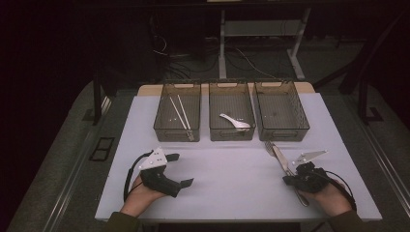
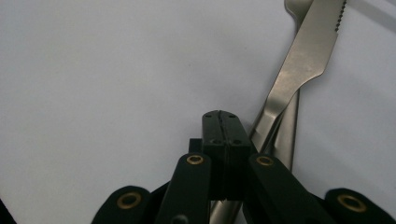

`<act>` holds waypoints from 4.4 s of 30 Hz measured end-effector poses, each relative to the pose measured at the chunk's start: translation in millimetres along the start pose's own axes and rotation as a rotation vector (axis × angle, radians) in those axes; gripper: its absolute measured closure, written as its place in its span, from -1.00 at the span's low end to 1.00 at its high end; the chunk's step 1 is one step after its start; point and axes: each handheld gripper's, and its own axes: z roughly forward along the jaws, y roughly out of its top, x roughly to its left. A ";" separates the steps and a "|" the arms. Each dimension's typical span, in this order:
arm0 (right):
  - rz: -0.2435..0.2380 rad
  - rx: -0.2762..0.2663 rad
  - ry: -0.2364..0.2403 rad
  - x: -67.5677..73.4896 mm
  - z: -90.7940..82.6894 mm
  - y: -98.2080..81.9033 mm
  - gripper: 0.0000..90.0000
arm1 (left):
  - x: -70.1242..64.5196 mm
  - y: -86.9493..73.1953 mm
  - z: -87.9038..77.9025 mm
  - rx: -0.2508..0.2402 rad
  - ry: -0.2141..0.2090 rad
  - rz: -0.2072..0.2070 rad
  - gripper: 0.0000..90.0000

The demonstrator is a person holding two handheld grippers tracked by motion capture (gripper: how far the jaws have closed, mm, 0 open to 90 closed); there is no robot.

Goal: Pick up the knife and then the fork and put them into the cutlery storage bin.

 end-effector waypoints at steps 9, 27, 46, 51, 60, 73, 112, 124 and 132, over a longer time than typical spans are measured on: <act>0.010 0.024 -0.022 -2.4 -5.8 -5.3 0.99 | -0.3 -0.3 -0.4 -0.002 0.001 -0.004 -1.00; 0.055 -0.039 -0.058 -16.9 -22.1 -6.2 0.76 | -0.2 0.1 0.9 0.003 -0.002 0.000 -1.00; 0.082 -0.005 -0.094 -13.7 -8.2 -3.2 0.66 | -0.4 0.2 1.0 0.000 -0.002 -0.001 -1.00; 0.083 0.004 -0.115 -10.4 -4.0 -3.5 0.62 | -0.5 0.1 1.1 0.000 -0.003 -0.001 -1.00; 0.117 -0.004 -0.146 -6.9 -2.7 -4.2 0.65 | -1.3 0.4 2.5 0.003 -0.006 -0.001 -1.00; 0.136 -0.001 -0.115 -13.9 -3.7 -3.8 0.76 | -0.7 0.4 2.6 0.002 -0.007 -0.001 -1.00; 0.121 -0.146 0.013 -28.3 -27.4 -6.6 0.77 | -0.7 0.8 1.9 -0.001 -0.005 0.001 -1.00; 0.131 -0.197 0.011 -35.9 -35.0 2.2 0.77 | -0.6 0.9 1.6 -0.005 -0.004 -0.003 -1.00; 0.141 -0.240 -0.007 -46.0 -40.1 11.8 0.77 | -0.6 0.9 1.7 -0.004 -0.003 -0.003 -1.00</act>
